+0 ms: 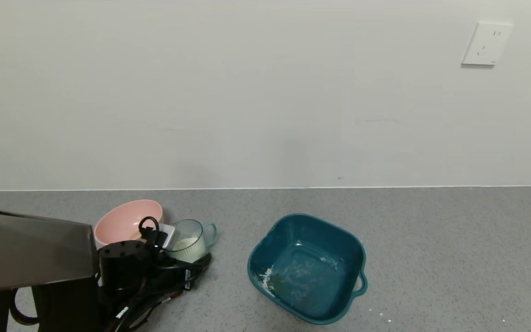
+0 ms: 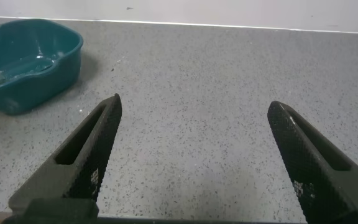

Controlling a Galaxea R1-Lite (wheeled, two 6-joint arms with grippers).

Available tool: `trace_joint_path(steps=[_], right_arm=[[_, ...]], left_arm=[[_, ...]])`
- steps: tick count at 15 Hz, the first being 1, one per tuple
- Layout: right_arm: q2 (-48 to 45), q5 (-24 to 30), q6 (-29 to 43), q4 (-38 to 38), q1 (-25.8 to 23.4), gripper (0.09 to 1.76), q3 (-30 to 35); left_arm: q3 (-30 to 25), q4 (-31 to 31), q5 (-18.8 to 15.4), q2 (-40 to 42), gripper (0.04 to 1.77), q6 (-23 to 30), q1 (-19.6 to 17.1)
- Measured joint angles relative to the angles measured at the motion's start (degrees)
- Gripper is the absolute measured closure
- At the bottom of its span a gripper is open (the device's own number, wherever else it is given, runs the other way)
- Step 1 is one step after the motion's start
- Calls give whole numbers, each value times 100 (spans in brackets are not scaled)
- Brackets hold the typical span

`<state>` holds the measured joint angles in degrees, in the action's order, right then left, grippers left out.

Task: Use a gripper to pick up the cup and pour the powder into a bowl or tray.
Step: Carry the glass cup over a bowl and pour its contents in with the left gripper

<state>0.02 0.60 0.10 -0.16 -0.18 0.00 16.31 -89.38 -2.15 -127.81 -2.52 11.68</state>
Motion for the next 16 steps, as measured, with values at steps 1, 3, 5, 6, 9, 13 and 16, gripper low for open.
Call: trace_joint_path(steps=[1, 3, 5, 6, 9, 13, 16], right_arm=[[-2, 0, 0, 0, 0, 14, 0], [-2, 0, 0, 2, 0, 14, 0], [-2, 0, 0, 0, 0, 14, 0], [-2, 0, 0, 0, 0, 14, 0], [-2, -2, 0, 0, 0, 14, 0], [-2, 0, 0, 0, 0, 14, 0], [-2, 0, 1, 0, 0, 14, 0]], left_arm=[[-6, 0, -2, 9, 52, 0, 2], [-20, -4, -9, 29, 52, 2, 2], [-35, -2, -11, 60, 52, 2, 4], [-46, -4, -17, 94, 52, -6, 6], [-74, -4, -2, 308, 52, -28, 11], [37, 733, 94, 884, 53, -94, 26], [533, 1968, 407, 1477, 53, -218, 45]])
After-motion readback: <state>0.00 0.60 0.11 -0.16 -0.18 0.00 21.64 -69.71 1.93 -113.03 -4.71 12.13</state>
